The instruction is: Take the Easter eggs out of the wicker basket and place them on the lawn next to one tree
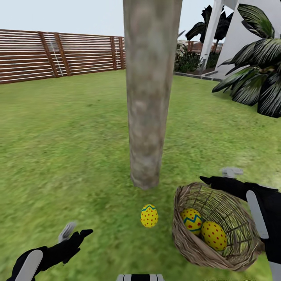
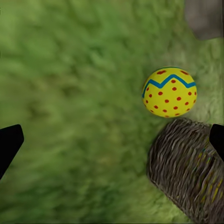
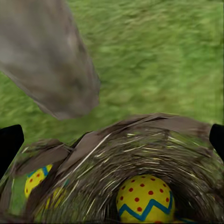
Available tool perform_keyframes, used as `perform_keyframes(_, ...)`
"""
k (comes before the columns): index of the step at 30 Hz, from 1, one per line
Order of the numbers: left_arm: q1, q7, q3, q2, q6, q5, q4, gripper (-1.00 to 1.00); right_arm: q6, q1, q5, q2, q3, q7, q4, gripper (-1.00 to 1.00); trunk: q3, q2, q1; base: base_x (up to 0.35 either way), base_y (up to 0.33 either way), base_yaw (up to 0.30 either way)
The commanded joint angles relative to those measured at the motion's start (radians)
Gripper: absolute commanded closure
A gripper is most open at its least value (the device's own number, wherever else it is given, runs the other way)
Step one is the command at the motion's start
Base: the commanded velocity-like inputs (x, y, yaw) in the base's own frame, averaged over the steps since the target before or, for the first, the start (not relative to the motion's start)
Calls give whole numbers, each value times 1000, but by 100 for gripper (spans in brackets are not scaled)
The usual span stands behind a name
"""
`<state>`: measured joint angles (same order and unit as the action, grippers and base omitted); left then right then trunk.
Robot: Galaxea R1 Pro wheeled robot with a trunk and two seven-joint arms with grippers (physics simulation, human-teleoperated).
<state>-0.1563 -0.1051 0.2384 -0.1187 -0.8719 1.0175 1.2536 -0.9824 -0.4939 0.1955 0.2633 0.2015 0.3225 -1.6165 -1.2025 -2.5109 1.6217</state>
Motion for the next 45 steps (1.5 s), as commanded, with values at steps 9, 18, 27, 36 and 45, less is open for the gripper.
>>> perform_keyframes(9,0,-11,2,2,-1,-17,1,-100,-6,23,-188,-5,4,3,1,-100,34,2,-4,0,0,-87)
perform_keyframes(18,0,-10,2,2,19,-18,-2,-100,-65,19,-201,-10,-110,2,92,-100,69,4,-8,0,0,-1)
perform_keyframes(27,0,-11,4,2,20,-19,-3,-100,-65,1,-273,-13,-169,-1,276,-100,73,4,-9,0,0,0)
perform_keyframes(36,0,-7,-12,2,19,-14,17,-100,63,-130,-361,-13,-173,-76,700,-100,53,3,-6,0,0,0)
perform_keyframes(45,0,-11,-18,2,19,-11,16,-100,153,-185,-381,-15,-174,-107,835,-100,19,1,-2,0,0,0)
